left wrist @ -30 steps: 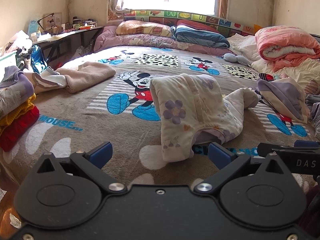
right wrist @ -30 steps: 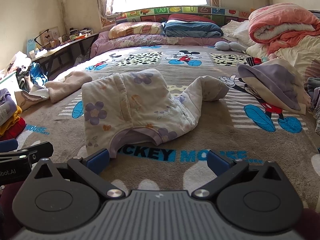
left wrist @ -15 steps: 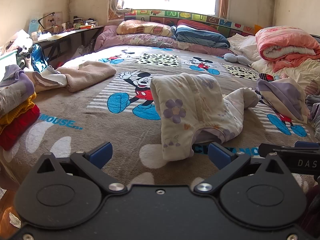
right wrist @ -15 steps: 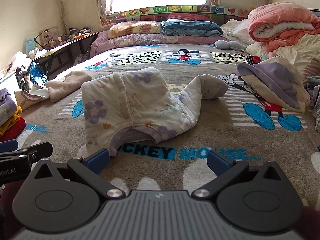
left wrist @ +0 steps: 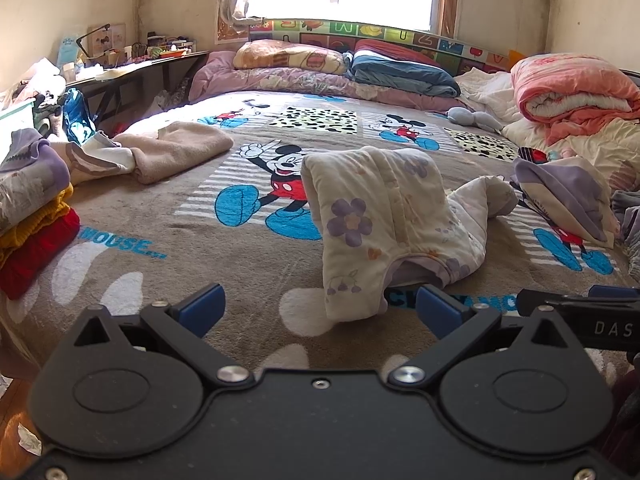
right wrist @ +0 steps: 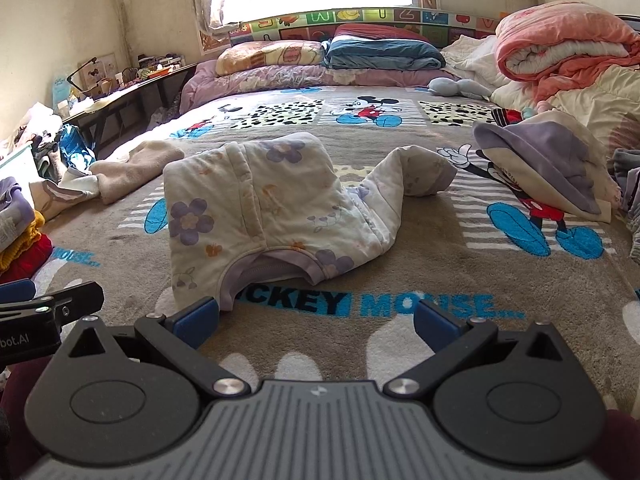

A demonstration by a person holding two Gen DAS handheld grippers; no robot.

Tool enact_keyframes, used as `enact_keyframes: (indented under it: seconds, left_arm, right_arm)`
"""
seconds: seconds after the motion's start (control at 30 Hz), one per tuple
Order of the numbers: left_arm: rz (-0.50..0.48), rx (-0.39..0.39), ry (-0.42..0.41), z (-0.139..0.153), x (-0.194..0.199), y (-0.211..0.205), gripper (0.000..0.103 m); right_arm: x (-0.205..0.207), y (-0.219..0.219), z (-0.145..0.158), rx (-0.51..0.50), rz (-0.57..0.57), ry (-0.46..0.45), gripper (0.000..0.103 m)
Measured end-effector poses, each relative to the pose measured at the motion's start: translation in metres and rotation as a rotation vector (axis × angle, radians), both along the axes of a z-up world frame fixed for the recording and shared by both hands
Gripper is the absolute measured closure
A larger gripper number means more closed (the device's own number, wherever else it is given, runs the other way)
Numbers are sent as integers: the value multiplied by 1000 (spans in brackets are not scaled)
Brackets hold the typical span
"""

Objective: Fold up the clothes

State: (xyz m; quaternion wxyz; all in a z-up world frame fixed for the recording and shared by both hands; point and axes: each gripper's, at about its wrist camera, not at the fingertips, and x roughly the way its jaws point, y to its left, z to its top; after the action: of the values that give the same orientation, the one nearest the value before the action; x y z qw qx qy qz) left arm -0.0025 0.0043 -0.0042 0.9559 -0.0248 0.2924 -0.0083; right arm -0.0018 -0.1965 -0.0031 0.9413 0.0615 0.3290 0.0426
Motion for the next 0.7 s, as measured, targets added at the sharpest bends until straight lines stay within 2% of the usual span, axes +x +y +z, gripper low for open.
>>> enact_keyframes:
  seconds: [0.7]
  left_arm:
    - [-12,1,-1,0,0,-4,0]
  right_arm:
    - [-1,-2,1,4,-2,4,0]
